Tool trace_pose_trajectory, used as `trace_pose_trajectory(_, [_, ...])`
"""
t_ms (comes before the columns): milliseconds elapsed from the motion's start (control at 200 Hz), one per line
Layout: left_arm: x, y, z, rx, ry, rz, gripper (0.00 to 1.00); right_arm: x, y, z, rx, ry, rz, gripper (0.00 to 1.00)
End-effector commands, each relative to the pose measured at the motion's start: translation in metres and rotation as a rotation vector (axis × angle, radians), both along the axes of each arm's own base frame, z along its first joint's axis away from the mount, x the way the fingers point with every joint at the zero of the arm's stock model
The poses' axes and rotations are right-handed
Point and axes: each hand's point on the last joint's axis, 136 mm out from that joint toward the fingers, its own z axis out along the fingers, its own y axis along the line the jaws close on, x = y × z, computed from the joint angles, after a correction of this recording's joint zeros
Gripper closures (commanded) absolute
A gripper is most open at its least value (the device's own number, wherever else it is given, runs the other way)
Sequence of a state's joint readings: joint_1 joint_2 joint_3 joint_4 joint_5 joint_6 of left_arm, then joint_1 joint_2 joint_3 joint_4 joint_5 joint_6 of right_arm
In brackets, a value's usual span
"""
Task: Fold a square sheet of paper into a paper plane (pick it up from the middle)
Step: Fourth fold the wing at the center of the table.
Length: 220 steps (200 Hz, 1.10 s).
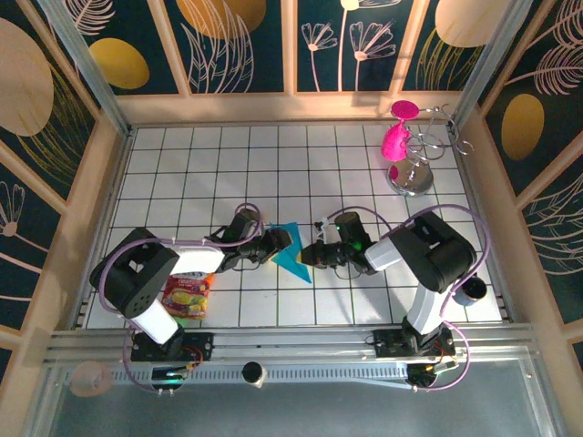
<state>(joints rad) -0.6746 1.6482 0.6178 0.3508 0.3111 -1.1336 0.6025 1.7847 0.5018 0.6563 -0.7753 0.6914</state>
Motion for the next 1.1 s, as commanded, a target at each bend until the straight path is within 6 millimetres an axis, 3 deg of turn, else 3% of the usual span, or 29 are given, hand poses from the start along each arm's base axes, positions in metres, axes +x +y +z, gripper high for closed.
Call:
trace_pose_trajectory(0, [-0.006, 0.004, -0.016, 0.066, 0.042, -0.022, 0.43, 0.001, 0.002, -0.001, 0.012, 0.021, 0.007, 0.96])
trace_pose_trajectory(240, [-0.013, 0.021, -0.037, 0.215, 0.11, -0.012, 0.43, 0.002, 0.002, -0.004, 0.007, 0.036, -0.002, 0.95])
trace_pose_trajectory(290, [-0.018, 0.028, -0.051, 0.261, 0.145, -0.007, 0.43, 0.002, 0.001, -0.004, 0.008, 0.038, -0.007, 0.95])
trace_pose_trajectory(736, [-0.027, 0.05, -0.073, 0.412, 0.205, 0.01, 0.43, 0.002, -0.006, 0.0, 0.012, 0.029, -0.041, 0.92])
trace_pose_trajectory(971, [-0.032, 0.064, -0.084, 0.512, 0.234, 0.012, 0.42, 0.007, -0.01, 0.019, 0.016, -0.021, -0.076, 0.77])
trace_pose_trajectory(1096, [-0.038, 0.072, -0.093, 0.562, 0.258, 0.013, 0.41, 0.009, -0.022, 0.023, -0.048, -0.063, -0.122, 0.68])
